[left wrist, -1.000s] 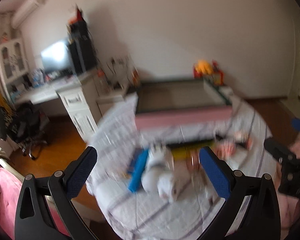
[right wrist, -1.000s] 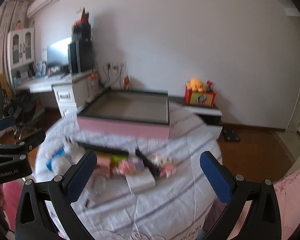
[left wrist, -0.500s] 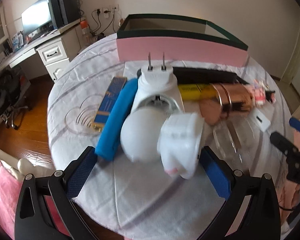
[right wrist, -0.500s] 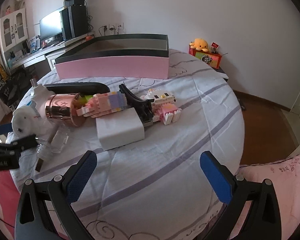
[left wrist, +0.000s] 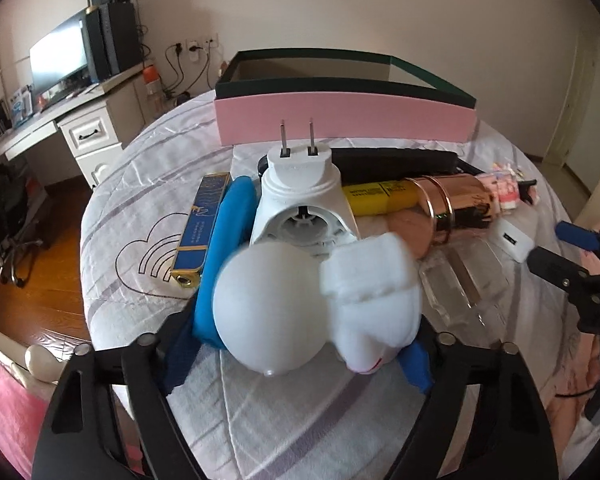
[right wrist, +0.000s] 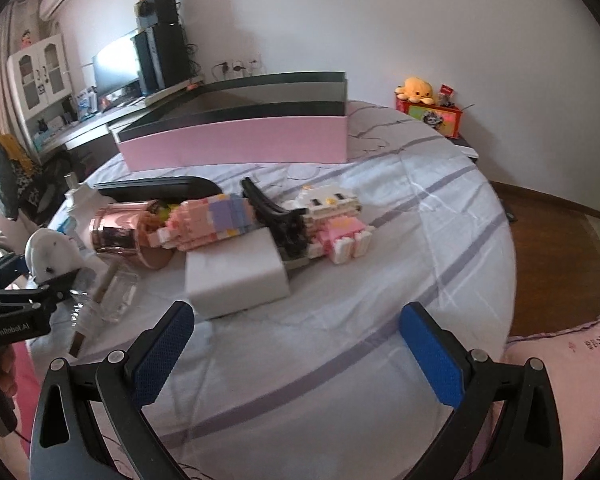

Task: Organize rigid objects
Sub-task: 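Grasp the white astronaut figure with the left tool while the right tool grasps the white square charger, then lift the astronaut with the left tool while the right tool carries the charger toward the pink box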

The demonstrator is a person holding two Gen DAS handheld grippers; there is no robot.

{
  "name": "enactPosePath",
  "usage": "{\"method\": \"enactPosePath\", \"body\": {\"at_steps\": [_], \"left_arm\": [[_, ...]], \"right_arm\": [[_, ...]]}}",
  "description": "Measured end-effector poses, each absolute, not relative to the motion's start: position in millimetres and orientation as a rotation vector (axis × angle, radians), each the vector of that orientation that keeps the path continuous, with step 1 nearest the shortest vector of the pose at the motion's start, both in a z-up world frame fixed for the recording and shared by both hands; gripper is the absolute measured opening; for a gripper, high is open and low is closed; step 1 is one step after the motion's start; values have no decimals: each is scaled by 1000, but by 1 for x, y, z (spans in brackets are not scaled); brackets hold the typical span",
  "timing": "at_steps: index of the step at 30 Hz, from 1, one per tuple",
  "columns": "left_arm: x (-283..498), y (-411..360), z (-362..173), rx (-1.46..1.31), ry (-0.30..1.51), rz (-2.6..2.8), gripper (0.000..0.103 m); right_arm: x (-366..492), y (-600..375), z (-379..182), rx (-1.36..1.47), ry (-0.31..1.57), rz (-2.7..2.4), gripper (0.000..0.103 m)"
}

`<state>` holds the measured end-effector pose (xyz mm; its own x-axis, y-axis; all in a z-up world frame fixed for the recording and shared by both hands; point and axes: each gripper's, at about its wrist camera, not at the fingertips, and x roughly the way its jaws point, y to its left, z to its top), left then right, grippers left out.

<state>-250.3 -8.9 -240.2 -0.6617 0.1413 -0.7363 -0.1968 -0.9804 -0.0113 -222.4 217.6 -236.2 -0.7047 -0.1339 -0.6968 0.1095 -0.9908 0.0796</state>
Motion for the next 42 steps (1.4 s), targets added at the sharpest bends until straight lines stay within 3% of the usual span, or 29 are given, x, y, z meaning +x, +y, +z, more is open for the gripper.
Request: {"method": "enactPosePath", "body": {"at_steps": [2, 4, 8, 11, 23, 28, 30, 31, 36, 42], "left_arm": [[-248, -11, -236, -1183, 77, 2691, 58], [-249, -13, -236, -1186, 65, 2678, 56], [-246, -12, -235, -1184, 88, 2676, 55], [-244, -15, -233, -1184, 79, 2666, 53], [-237, -20, -227, -1171, 54, 2607, 47], [-244, -24, -229, -1178, 12, 2639, 57], [-245, -28, -225, -1154, 10, 2660, 73], [-246, -29, -223, -1141, 10, 2671, 76], [-248, -40, -216, -1094, -1, 2718, 78], [-255, -33, -217, -1059, 130, 2759, 84]], "right_arm": [[-224, 213, -236, 1132, -33, -2765, 103], [-228, 209, -237, 1125, -23, -2750, 101], [-239, 205, -238, 1119, -24, -2732, 86], [-243, 203, -238, 1111, -24, -2710, 67], [-232, 207, -237, 1129, -67, -2664, 66], [-237, 204, -238, 1110, -58, -2699, 67], [-239, 202, -239, 1111, -36, -2704, 67], [-240, 202, -240, 1110, -39, -2706, 67], [-241, 203, -241, 1098, -42, -2707, 68], [-241, 202, -242, 1100, -31, -2709, 68]]}}
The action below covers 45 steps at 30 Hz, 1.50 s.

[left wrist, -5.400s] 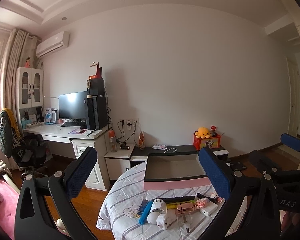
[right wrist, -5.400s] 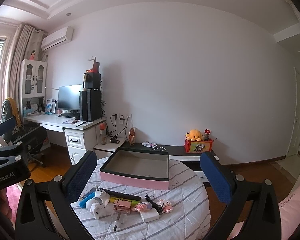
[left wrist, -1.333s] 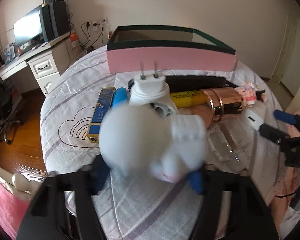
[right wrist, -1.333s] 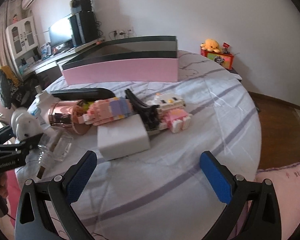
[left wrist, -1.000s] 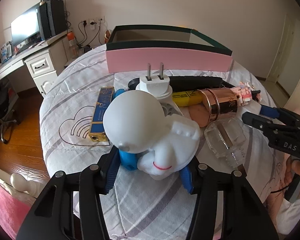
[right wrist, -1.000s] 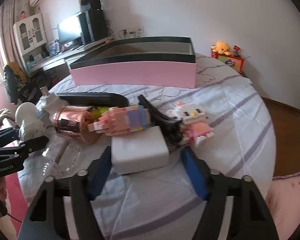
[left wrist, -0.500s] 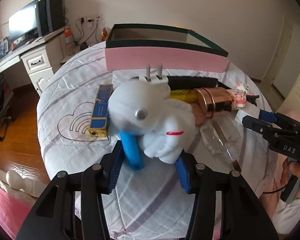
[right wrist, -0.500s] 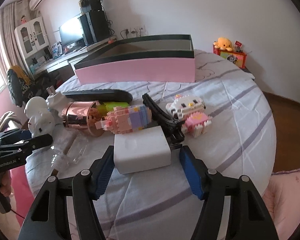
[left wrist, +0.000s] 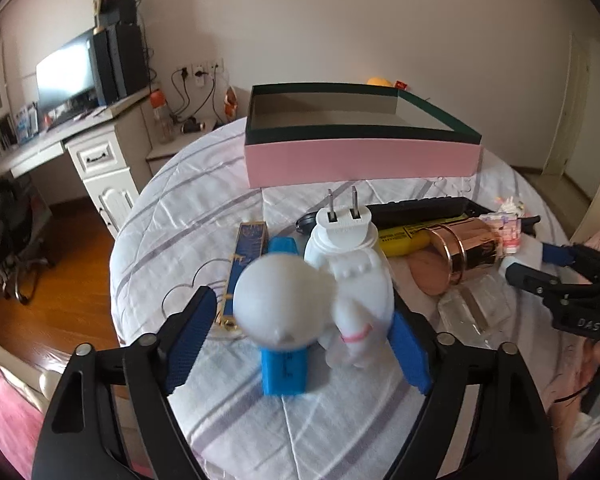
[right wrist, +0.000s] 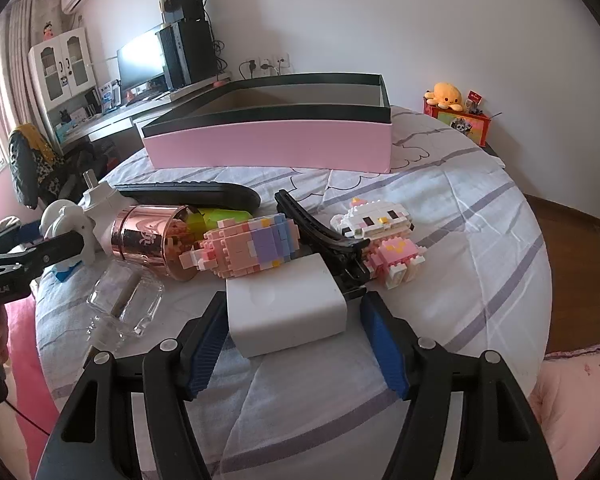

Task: Organize rigid objects
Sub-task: 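Lift the astronaut with the left tool while the right tool carries the charger toward the pink box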

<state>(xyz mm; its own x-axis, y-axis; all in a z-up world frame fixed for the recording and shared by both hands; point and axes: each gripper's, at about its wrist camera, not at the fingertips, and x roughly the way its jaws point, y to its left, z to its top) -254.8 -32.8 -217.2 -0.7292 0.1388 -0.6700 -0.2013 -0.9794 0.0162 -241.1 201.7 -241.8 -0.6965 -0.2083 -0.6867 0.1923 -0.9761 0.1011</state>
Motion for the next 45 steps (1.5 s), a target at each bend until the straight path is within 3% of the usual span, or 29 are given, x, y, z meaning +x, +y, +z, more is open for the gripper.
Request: {"method": "enactPosePath", "body": {"at_steps": [1, 3, 7, 9, 31, 45], "left_arm": [[-256, -32, -217, -1060, 135, 2756, 84], [-257, -30, -217, -1046, 123, 2739, 73], [-256, -25, -214, -1046, 178, 2736, 73], [-255, -27, -211, -1048, 145, 2724, 72], [-259, 4, -166, -913, 149, 2679, 73], [-334, 12, -141, -893, 121, 2658, 73]], "right_arm": [[-241, 201, -242, 1102, -30, -2709, 68], [-240, 201, -242, 1102, -31, -2708, 68], [-239, 205, -241, 1099, -65, -2700, 67], [-238, 207, -240, 1098, -79, -2698, 58], [-231, 220, -199, 979, -136, -2781, 58], [-295, 210, -170, 870, -97, -2793, 58]]}}
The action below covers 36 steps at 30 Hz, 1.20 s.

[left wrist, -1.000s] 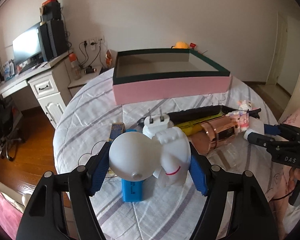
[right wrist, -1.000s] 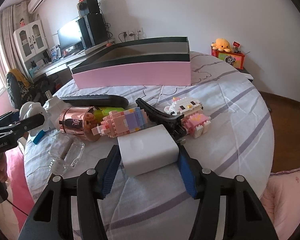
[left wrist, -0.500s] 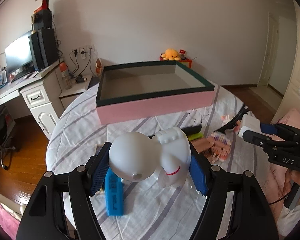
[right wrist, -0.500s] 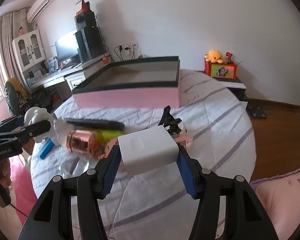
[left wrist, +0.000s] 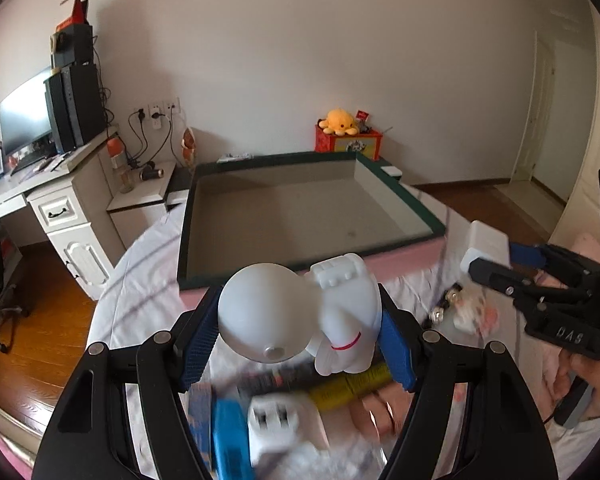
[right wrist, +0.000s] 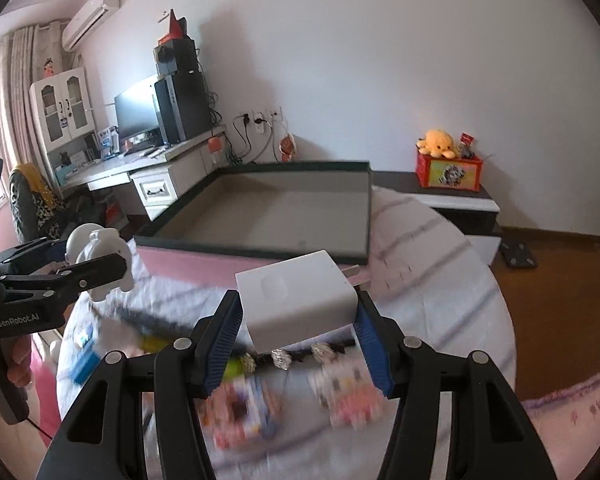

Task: Organize rigid objects
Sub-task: 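Lift the astronaut with the left tool while the right tool carries the charger toward the pink box, then lower the astronaut into the pink box with the left tool while the right tool releases the charger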

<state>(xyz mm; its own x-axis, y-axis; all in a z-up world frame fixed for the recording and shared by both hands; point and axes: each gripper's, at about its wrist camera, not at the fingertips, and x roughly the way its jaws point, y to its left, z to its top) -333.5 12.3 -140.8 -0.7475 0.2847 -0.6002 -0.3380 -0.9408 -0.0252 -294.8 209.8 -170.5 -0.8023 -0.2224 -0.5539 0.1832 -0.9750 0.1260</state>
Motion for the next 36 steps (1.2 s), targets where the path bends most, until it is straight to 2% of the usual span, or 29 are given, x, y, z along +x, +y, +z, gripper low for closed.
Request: {"method": "enactPosePath", "body": {"at_steps": [7, 13, 17, 21, 22, 23, 24, 27, 33, 36], "left_arm": [[-397, 19, -141, -957, 111, 2647, 73], [-456, 22, -171, -1147, 119, 2602, 73], [-475, 24, -193, -1253, 128, 2572, 73], [-479, 25, -196, -1238, 142, 2597, 73], [-477, 24, -196, -1229, 128, 2605, 75], [-476, 22, -194, -1221, 111, 2617, 81], [-474, 19, -190, -1208, 88, 2629, 85], [-460, 12, -176, -1150, 73, 2675, 96], [-414, -15, -140, -1004, 40, 2740, 102], [-378, -31, -127, -917, 43, 2777, 103]], "right_arm": [[-353, 190, -170, 917, -85, -2744, 58], [-407, 171, -188, 1095, -97, -2652, 58], [-427, 158, -205, 1193, -81, -2601, 59], [-430, 161, -209, 1188, -118, -2607, 61], [-429, 162, -208, 1183, -133, -2605, 69], [-426, 164, -206, 1167, -144, -2620, 81], [-424, 167, -203, 1160, -144, -2631, 83], [-413, 174, -190, 1112, -153, -2665, 83], [-375, 192, -160, 1015, -160, -2748, 83], [-351, 197, -151, 974, -170, -2758, 83]]}}
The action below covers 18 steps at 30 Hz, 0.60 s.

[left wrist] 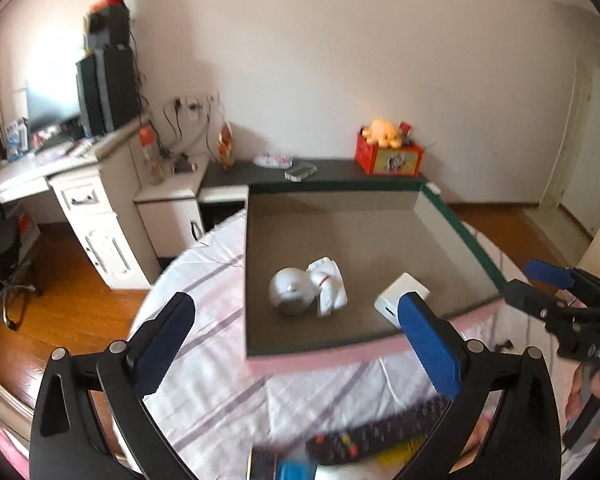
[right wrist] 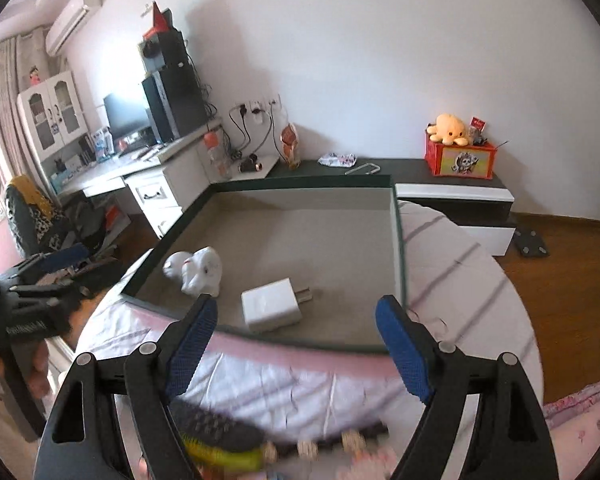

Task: Organize rigid objects
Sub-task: 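Lower the astronaut into the pink box with the left tool while the right tool releases the charger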

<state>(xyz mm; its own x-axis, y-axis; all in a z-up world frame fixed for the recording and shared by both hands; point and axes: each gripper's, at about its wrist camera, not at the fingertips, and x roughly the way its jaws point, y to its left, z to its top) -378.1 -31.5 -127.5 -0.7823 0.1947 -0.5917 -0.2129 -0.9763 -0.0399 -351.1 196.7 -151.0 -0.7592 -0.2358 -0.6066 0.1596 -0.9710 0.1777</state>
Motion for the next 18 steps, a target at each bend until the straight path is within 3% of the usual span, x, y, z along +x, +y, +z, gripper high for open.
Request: {"method": "enactPosePath", "body": {"at_steps": [5, 12, 18], "left_arm": [[-325, -47, -123, -865, 66, 2832, 103], [-266, -52, -140, -902, -45, 2799, 103], [-244, -46, -165, -995, 49, 2773, 103]], "right_arm": [[-303, 210, -143, 927, -197, -2793, 83], [-252, 221, -149, 933, -174, -2848, 83], [-227, 226, -167, 999, -194, -2846, 83]]}}
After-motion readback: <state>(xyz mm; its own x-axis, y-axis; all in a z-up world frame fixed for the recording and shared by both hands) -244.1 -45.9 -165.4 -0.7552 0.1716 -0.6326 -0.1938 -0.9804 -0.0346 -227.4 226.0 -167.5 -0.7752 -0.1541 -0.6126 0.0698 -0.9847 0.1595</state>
